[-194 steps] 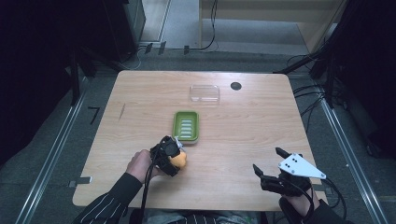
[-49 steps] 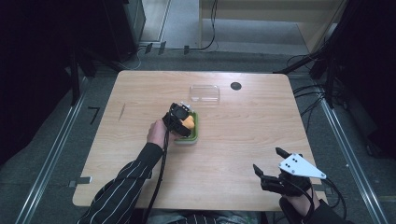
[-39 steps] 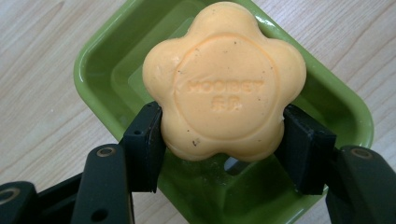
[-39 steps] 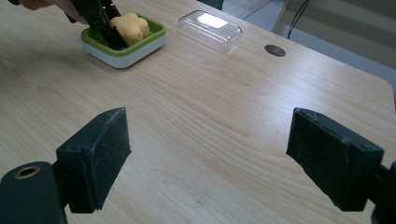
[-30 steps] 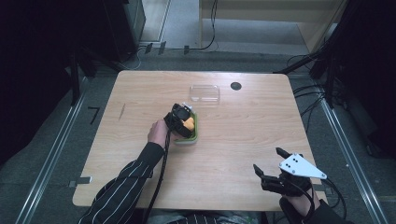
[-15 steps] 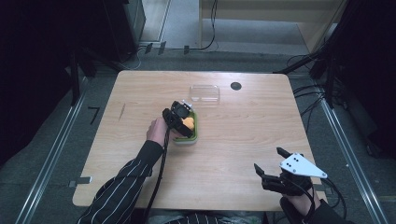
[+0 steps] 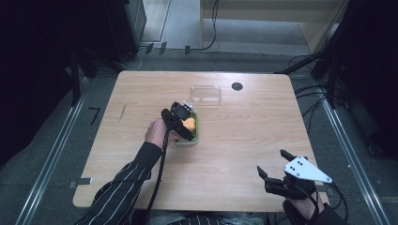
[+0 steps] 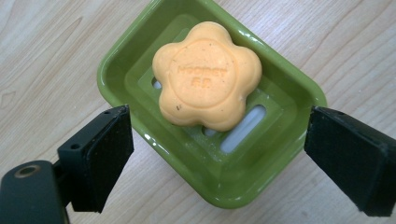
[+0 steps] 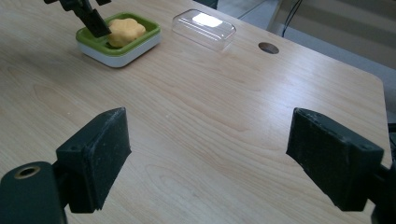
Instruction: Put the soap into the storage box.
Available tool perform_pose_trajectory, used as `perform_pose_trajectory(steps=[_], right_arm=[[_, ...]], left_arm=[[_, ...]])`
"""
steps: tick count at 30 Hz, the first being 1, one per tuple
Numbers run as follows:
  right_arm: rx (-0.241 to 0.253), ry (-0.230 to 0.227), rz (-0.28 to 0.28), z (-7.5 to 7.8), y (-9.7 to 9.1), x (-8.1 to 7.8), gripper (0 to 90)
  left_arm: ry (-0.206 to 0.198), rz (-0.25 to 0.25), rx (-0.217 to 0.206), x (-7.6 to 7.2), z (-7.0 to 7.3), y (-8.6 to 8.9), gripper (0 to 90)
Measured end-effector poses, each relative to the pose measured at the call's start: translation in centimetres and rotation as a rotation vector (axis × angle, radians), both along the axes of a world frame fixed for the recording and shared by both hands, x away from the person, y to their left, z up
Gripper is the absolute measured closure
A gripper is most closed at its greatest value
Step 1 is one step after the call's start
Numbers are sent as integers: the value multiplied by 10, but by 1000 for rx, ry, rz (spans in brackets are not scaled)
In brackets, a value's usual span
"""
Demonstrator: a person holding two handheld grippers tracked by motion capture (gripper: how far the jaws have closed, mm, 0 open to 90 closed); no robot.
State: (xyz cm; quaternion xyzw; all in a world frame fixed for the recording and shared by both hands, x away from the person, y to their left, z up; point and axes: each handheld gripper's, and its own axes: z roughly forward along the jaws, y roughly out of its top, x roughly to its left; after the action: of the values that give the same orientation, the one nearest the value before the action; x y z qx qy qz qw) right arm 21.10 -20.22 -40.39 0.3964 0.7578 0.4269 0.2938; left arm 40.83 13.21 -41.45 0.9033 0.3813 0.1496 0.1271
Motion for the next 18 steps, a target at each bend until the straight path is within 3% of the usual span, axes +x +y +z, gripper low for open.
perform_pose_trajectory(steps=[18], right_arm=[[-3, 0, 6, 0, 1, 0, 136]], left_arm=[[68, 1, 45, -29, 5, 13, 0]])
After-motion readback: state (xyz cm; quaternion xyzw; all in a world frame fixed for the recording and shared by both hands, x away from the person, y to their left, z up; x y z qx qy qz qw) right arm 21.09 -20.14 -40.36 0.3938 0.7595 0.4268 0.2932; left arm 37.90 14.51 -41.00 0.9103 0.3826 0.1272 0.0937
